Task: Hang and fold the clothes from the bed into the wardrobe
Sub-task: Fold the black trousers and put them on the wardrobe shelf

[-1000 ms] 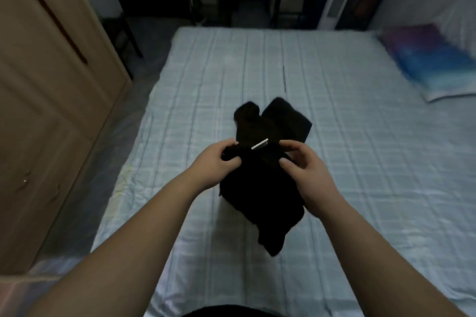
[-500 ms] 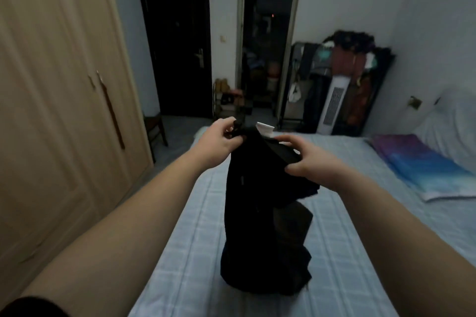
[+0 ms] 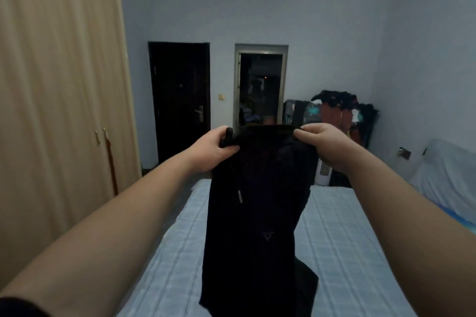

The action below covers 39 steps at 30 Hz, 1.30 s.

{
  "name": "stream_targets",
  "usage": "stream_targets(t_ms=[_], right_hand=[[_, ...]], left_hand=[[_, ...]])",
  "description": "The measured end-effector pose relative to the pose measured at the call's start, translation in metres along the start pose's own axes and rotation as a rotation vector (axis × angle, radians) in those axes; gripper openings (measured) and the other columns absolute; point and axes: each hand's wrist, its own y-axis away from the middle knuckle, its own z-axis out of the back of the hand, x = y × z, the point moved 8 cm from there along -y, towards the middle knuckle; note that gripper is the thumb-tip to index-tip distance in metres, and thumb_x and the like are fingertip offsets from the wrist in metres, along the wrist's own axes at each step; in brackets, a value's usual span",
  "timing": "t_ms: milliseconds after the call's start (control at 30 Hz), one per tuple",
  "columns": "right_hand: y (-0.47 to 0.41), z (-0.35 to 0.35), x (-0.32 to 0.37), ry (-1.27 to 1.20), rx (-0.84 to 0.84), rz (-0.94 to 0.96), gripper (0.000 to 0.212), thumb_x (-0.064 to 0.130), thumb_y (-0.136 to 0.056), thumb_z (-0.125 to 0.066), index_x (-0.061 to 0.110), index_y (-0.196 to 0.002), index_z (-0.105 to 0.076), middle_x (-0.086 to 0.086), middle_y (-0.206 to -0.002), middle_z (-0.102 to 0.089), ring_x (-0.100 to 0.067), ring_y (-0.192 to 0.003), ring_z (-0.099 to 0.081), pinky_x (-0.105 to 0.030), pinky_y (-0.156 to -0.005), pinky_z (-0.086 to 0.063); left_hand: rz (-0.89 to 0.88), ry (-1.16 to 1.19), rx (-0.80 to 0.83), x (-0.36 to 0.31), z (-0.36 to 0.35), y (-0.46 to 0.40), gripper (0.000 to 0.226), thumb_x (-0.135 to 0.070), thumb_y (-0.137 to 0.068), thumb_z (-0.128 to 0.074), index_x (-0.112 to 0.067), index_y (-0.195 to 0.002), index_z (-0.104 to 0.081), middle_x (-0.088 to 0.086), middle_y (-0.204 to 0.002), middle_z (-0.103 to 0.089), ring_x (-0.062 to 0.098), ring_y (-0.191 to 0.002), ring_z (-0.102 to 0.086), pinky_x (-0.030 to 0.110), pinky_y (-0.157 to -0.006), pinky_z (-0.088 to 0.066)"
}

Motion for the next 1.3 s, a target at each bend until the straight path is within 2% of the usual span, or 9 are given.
stream_targets(t_ms=[100,200,333,467,567,700,900,1133,1300], right_hand=[[-0.003,-0.009,-0.009,-0.026,0.127,-0.09,0.023,0.024,-0.101,-0.055,0.01,-0.101,-0.073,-0.008,-0.098,-0.075,-0.024,-0.094,-0.071,-0.034,-0.083,-0.055],[-0.009,-0.003,-0.02,0.366,0.042,-0.077,0.025,0.03,-0.103,-0.05,0.014,-0.1,-0.069,-0.003,-0.102,-0.068,-0.012,-0.088,-0.061,-0.035,-0.087,-0.048],[-0.014,0.003,-0.044,0.828,0.028,-0.038,0.032,0.036,-0.104,-0.047,0.012,-0.097,-0.067,-0.007,-0.09,-0.062,-0.019,-0.077,-0.056,-0.032,-0.067,-0.046],[-0.013,0.005,-0.069,0.855,0.004,-0.092,0.025,0.033,-0.104,-0.047,0.018,-0.088,-0.059,0.0,-0.08,-0.059,-0.022,-0.075,-0.06,-0.028,-0.056,-0.04],[-0.012,0.007,-0.076,0.807,-0.048,-0.111,0.02,0.029,-0.105,-0.045,0.021,-0.09,-0.053,0.0,-0.084,-0.059,-0.018,-0.068,-0.061,-0.03,-0.056,-0.048],[-0.002,0.022,-0.065,0.691,-0.203,0.0,0.026,0.025,-0.105,-0.045,0.017,-0.083,-0.055,0.0,-0.076,-0.056,-0.02,-0.07,-0.053,-0.031,-0.057,-0.04],[0.012,0.031,-0.057,0.666,-0.265,0.086,0.024,0.022,-0.104,-0.047,0.006,-0.09,-0.058,-0.011,-0.08,-0.06,-0.024,-0.072,-0.054,-0.037,-0.066,-0.043],[0.029,0.074,-0.076,0.614,-0.299,0.017,0.027,0.027,-0.099,-0.055,0.011,-0.078,-0.057,-0.006,-0.07,-0.056,-0.019,-0.065,-0.051,-0.033,-0.06,-0.038],[0.037,0.075,-0.099,0.943,-0.22,-0.03,0.031,0.041,-0.092,-0.065,0.018,-0.073,-0.057,-0.001,-0.068,-0.061,-0.019,-0.065,-0.059,-0.032,-0.056,-0.044]], left_hand=[[0.105,-0.127,0.097,0.022,-0.009,-0.006,0.017,-0.028,-0.09,-0.071,-0.026,-0.107,-0.072,-0.006,-0.099,-0.074,0.001,-0.086,-0.07,0.018,-0.071,-0.055],[0.181,-0.272,0.156,0.046,-0.024,-0.004,0.033,-0.053,-0.081,-0.072,-0.025,-0.098,-0.075,-0.003,-0.097,-0.073,0.016,-0.091,-0.07,0.037,-0.085,-0.058],[0.239,-0.153,0.302,0.071,-0.056,0.011,0.03,-0.054,-0.082,-0.07,-0.033,-0.102,-0.075,-0.014,-0.11,-0.07,0.006,-0.102,-0.065,0.032,-0.094,-0.049],[0.242,0.045,0.374,0.077,-0.09,0.023,0.016,-0.028,-0.091,-0.069,-0.026,-0.104,-0.077,-0.008,-0.107,-0.075,0.005,-0.105,-0.067,0.029,-0.101,-0.045],[0.232,0.106,0.408,0.074,-0.113,0.031,0.016,-0.028,-0.092,-0.068,-0.022,-0.107,-0.072,-0.009,-0.106,-0.074,0.004,-0.099,-0.068,0.018,-0.085,-0.049],[0.298,-0.045,0.443,0.098,-0.129,0.04,0.05,-0.042,-0.077,-0.08,-0.021,-0.105,-0.044,-0.004,-0.103,-0.061,0.011,-0.091,-0.062,0.028,-0.079,-0.051],[0.355,-0.339,0.739,0.128,-0.146,0.058,0.021,-0.036,-0.081,-0.078,-0.033,-0.1,-0.07,-0.014,-0.105,-0.071,0.011,-0.103,-0.065,0.028,-0.094,-0.05],[0.301,-0.535,0.331,0.152,-0.078,0.033,0.015,-0.034,-0.095,-0.06,-0.027,-0.107,-0.067,-0.004,-0.105,-0.069,0.017,-0.097,-0.063,0.036,-0.086,-0.051],[0.136,-0.769,-0.031,0.119,-0.014,0.016,0.008,-0.039,-0.096,-0.056,-0.035,-0.097,-0.063,-0.006,-0.101,-0.069,0.019,-0.089,-0.064,0.037,-0.075,-0.053]])
